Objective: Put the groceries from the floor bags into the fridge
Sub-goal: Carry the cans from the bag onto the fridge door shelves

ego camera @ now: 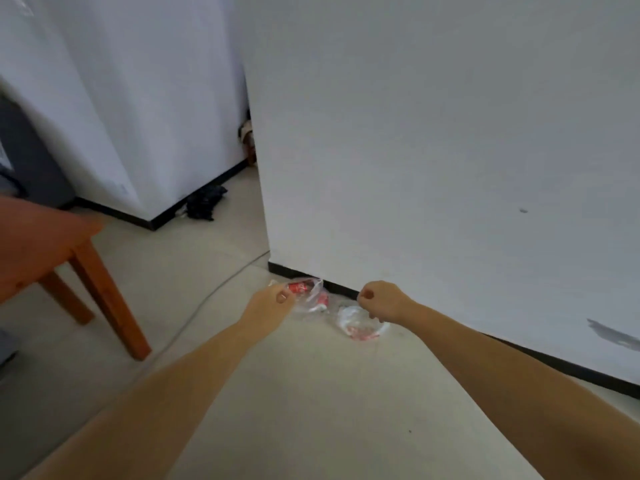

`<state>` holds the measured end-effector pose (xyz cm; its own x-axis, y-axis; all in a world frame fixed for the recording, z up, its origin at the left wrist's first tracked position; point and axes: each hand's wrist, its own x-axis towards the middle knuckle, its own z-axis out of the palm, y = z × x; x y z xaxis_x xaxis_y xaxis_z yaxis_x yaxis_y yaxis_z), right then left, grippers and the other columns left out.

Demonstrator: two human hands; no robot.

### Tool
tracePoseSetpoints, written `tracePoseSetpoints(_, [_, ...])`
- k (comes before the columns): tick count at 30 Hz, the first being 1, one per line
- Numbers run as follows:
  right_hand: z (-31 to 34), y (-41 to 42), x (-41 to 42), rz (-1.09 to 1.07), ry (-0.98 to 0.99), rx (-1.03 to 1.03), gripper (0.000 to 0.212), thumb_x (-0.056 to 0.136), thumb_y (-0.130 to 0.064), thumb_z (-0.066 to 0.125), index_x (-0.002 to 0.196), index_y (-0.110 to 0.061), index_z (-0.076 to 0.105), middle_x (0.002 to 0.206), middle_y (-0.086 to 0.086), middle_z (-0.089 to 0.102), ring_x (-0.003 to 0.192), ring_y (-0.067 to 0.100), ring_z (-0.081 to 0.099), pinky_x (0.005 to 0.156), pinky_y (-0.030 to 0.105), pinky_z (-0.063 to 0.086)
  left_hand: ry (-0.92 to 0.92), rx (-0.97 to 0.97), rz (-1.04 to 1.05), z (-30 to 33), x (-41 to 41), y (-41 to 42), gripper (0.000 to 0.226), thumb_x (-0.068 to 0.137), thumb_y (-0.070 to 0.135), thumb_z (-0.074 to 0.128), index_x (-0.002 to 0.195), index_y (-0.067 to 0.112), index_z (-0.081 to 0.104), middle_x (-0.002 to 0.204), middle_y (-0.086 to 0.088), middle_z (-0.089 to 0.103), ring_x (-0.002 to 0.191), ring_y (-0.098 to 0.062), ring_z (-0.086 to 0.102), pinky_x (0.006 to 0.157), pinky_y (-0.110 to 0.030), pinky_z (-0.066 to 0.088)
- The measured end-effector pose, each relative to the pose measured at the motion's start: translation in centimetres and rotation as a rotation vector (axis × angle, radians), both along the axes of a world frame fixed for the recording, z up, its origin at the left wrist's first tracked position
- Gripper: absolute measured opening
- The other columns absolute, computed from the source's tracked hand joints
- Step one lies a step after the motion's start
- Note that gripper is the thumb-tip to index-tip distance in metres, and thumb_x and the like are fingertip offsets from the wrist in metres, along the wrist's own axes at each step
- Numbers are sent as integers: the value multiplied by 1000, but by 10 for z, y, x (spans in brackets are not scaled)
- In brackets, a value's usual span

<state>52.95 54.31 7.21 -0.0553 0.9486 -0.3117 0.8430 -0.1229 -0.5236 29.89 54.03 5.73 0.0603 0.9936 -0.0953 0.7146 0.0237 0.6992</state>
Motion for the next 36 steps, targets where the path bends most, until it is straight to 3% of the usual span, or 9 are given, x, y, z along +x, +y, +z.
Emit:
tracePoseSetpoints(5, [-36, 106, -58, 109, -35, -56, 32, 92, -13, 45, 103, 12, 61, 104, 25, 66, 80, 28, 59, 61, 27, 40, 28, -99, 51, -39, -54, 88, 24, 89, 18, 52, 66, 18, 53, 64, 4, 48, 66, -17, 47, 51, -18, 32])
tracePoseSetpoints(9, [-55, 199, -91, 97, -74, -56, 31, 90, -16, 46, 98, 9, 65, 102, 25, 67, 88, 33, 63, 73, 33, 46, 61, -110, 4, -56, -90, 187, 20, 89, 18, 51, 86, 3, 63, 79, -5, 56, 72, -17, 48, 55, -20, 34])
tracePoseSetpoints(13, [-58, 284, -112, -13, -24, -66, 24, 90, -16, 48, 93, 0, 65, 95, 17, 69, 77, 22, 57, 73, 30, 44, 93, -142, -102, -59, -116, 282, 13, 89, 18, 52, 83, 13, 62, 82, -4, 60, 77, -18, 53, 67, -26, 40])
tracePoseSetpoints(16, [-71, 327, -119, -52, 4, -93, 20, 92, -20, 46, 82, -8, 58, 86, 12, 63, 80, 25, 59, 73, 31, 45, 119, -195, -150, -70, -125, 347, 17, 89, 20, 54, 72, 17, 55, 74, 1, 54, 74, -16, 49, 64, -24, 36])
tracePoseSetpoints(21, [-121, 401, -102, -128, 17, -183, 27, 94, -19, 45, 104, -2, 63, 101, 13, 68, 90, 27, 62, 74, 28, 43, 172, -269, -234, -116, -109, 444, 32, 91, 20, 50, 60, 24, 43, 63, 5, 44, 62, -13, 42, 53, -23, 31])
tracePoseSetpoints(28, [-258, 526, -82, -149, 68, -313, 21, 90, -14, 45, 76, -5, 57, 78, 16, 61, 86, 35, 66, 65, 33, 45, 143, -413, -265, -252, -82, 553, 18, 90, 22, 52, 78, 11, 62, 76, -5, 59, 70, -17, 52, 63, -25, 38])
tracePoseSetpoints(31, [-336, 559, -89, -152, 86, -346, 23, 94, -16, 46, 89, -1, 63, 91, 17, 67, 88, 31, 66, 77, 37, 50, 145, -482, -304, -332, -78, 587, 20, 91, 23, 51, 73, 17, 56, 71, 1, 56, 68, -14, 51, 58, -19, 37])
tracePoseSetpoints(34, [-430, 587, -97, -90, 66, -300, 28, 97, -17, 43, 112, -7, 64, 113, 9, 66, 101, 22, 62, 85, 25, 45, 171, -526, -385, -433, -73, 622, 20, 92, 23, 49, 76, 15, 57, 73, 0, 56, 65, -11, 49, 62, -20, 40])
tracePoseSetpoints(36, [-505, 606, -98, -75, 32, -259, 30, 99, -19, 40, 120, -14, 61, 122, 4, 63, 108, 18, 59, 92, 25, 44, 241, -496, -459, -507, -69, 651, 19, 93, 22, 46, 83, 14, 61, 80, -1, 60, 68, -11, 52, 64, -18, 42])
